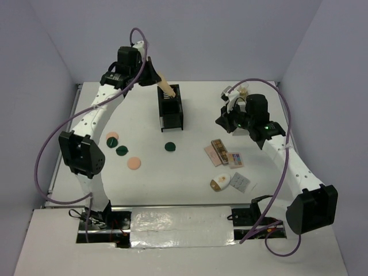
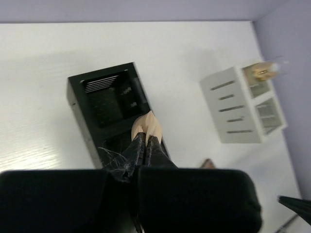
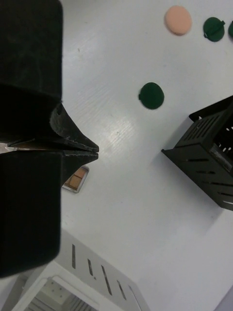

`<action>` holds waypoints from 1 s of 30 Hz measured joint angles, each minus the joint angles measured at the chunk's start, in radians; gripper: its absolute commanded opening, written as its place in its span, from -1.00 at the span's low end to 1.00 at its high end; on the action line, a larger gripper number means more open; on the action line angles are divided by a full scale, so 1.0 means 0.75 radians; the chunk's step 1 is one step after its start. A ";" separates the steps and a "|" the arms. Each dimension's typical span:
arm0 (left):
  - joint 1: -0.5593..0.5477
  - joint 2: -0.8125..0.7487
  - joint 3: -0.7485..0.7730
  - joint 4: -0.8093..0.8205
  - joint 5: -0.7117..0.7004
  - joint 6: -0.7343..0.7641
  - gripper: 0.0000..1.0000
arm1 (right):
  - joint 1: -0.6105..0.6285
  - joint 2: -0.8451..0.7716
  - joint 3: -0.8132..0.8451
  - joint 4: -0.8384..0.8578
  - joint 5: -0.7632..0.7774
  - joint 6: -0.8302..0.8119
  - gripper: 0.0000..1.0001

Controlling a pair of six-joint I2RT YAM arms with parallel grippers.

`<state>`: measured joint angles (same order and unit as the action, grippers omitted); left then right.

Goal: Organize the makeup

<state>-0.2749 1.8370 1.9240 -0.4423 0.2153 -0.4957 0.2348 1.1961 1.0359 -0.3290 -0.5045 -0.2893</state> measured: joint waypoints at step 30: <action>0.005 0.339 0.219 -0.081 -0.204 0.141 0.11 | -0.005 -0.013 -0.059 -0.001 -0.035 0.013 0.54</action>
<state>-0.2710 2.0911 2.0880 -0.5030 0.0624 -0.3901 0.2310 1.1862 0.9916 -0.3294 -0.5304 -0.2798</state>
